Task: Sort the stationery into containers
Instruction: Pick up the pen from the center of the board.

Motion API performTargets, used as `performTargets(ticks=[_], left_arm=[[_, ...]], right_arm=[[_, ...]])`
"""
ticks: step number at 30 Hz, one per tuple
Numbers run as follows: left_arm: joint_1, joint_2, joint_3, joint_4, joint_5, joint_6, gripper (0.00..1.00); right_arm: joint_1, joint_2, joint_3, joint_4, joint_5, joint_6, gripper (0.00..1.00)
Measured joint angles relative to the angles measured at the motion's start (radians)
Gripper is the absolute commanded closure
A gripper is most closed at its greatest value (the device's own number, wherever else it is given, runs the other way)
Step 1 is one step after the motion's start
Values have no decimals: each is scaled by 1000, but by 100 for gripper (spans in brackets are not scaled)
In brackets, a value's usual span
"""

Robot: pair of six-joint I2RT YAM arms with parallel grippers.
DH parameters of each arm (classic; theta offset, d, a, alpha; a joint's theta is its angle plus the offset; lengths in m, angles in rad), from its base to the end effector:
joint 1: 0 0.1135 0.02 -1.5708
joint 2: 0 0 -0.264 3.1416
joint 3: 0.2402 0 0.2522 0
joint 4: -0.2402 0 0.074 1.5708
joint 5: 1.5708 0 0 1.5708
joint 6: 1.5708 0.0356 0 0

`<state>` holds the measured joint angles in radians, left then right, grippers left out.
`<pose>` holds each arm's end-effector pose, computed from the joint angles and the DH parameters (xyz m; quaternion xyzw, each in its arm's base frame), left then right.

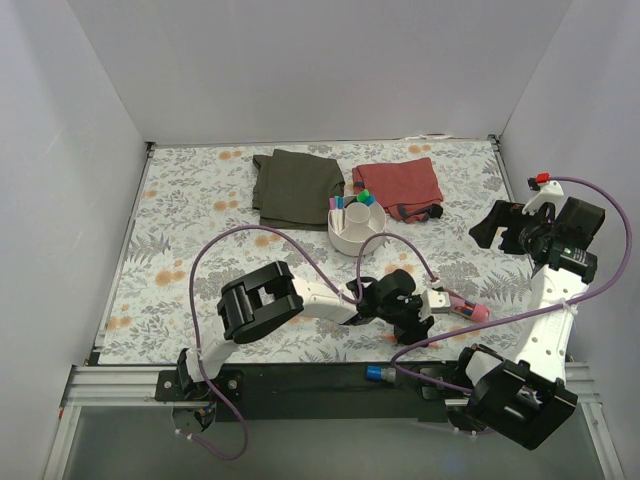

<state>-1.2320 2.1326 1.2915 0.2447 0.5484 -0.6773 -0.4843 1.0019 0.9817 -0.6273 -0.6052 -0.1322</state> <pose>0.1337 -0.4353 0.1357 0.3548 0.7834 -0.5061 0.0652 0.1920 -0.0781 0.3287 0.0190 0.8647 0.1252 0.4861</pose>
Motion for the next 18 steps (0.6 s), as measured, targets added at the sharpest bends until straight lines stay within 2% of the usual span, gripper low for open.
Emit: performTargets(ticks=[7,9,12,18], left_arm=[[-35,42,9,64,-82,16,81],[-48,50,10,87,-111,29,84],[-63,56,11,109,-151,51,99],[-66,52,-2,126,-170,87,100]], right_arm=[[-2,-2,0,0,-1,-6,6],[-5,-2,0,0,-1,-10,6],[-6,-2,-2,1,-1,-13,6],[-7,-2,-10,1,-5,-13,6]])
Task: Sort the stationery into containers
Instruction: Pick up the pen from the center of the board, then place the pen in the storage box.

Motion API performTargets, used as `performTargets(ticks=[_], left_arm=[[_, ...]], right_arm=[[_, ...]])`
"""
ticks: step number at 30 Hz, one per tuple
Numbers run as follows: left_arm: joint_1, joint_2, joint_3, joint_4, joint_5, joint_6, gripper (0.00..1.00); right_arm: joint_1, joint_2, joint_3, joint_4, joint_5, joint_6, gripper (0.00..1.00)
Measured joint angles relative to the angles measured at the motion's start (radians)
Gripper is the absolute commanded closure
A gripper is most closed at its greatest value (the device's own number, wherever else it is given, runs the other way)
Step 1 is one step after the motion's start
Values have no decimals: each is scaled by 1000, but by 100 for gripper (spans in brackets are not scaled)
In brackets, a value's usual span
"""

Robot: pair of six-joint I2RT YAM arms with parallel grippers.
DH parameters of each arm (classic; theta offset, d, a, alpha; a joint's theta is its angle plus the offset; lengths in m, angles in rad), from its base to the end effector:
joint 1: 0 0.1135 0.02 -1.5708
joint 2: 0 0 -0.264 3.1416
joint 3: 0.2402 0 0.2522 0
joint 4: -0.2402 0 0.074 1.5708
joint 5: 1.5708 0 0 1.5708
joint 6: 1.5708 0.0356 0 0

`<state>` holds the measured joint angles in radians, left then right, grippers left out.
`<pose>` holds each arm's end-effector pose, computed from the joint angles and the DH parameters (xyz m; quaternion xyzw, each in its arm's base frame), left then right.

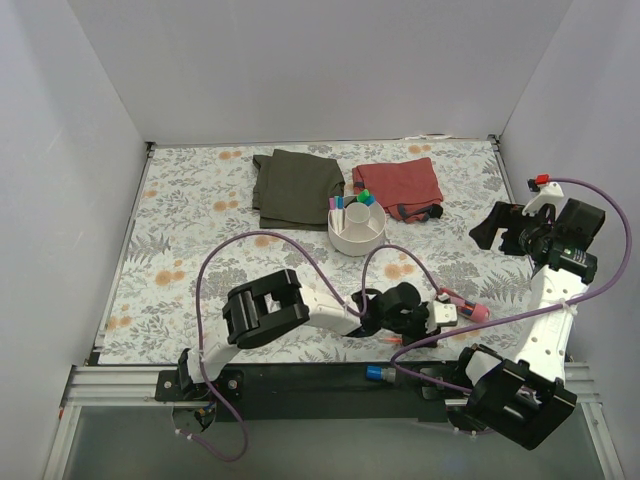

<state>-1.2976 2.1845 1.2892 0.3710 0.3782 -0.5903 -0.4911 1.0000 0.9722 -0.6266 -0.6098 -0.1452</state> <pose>0.1127 -0.4510 0.1221 0.3828 0.7656 -0.4930 0.1560 0.1911 -0.0791 0.3260 0.0164 0.8656 0.1237 0.4850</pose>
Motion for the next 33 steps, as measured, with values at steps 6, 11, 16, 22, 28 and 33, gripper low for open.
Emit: performTargets(ticks=[6,11,16,22,28,33], left_arm=[[86,-121,-126,-65,24,18,100],[267,-281,-204,-127,74,21,100],[404,-426,-187,-47,144,-16,100],[445,-474,-169,244,132,-91,100],[455,-359,-120,591,-39,-143,100],[474,-216,-104,792,-177,-143,100]], right_arm=[[-14,21,52,-2,-5,19,7],[-19,66,112,27,-35,51,8],[-19,110,112,48,-68,71,9],[-19,127,111,80,-75,83,9],[-19,132,80,129,-67,116,9],[-19,165,64,139,-48,124,9]])
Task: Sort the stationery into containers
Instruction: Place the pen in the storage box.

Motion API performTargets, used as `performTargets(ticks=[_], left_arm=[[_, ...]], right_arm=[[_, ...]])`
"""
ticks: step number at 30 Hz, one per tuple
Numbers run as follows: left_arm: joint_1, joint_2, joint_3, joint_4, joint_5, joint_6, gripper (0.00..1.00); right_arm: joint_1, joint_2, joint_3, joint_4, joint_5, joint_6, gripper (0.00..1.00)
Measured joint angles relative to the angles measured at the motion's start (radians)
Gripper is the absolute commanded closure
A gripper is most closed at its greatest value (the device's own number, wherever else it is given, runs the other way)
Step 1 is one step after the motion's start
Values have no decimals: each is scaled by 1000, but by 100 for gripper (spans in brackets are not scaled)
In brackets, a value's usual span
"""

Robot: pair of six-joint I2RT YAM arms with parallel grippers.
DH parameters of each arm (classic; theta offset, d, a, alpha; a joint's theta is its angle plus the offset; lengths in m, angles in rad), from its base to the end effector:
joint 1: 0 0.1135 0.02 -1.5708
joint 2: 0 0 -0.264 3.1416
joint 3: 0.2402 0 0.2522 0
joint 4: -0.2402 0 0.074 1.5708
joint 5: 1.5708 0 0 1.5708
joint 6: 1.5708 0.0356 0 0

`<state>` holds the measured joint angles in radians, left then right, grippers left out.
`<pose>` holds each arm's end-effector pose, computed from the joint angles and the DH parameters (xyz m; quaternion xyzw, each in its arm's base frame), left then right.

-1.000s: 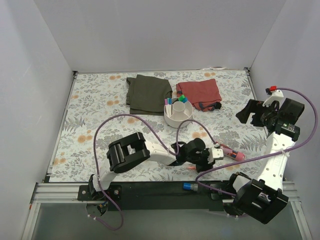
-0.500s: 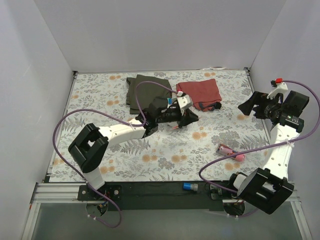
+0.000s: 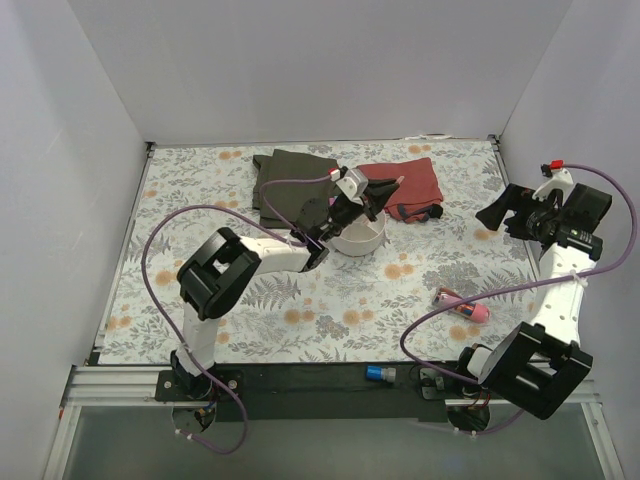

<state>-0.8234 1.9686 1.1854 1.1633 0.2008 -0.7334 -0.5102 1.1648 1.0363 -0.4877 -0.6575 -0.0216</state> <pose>0.2934 -0.3270 0.2670 0.1080 0.5537 -0.6184 0.5471 0.2286 -0.1030 0.3251 0.0594 0.8516 0.1624 0.4949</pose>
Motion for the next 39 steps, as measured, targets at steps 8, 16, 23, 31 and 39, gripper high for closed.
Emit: performTargets(ticks=[8,16,23,31,39], left_arm=[[20,87,0,112,-66,-13,100],[20,87,-43,144,-74,-30,100],[21,102,-114,147,-74,-30,100],[32,166,-114,144,-62,-30,91],[36,164,-115,146,-40,-27,58]], right_arm=[[0,24,-2,9,34,0,9],[0,24,-35,19,55,-2,9],[0,32,-36,19,57,-9,9],[0,47,-46,23,59,-13,9],[0,48,-66,24,56,-16,9]])
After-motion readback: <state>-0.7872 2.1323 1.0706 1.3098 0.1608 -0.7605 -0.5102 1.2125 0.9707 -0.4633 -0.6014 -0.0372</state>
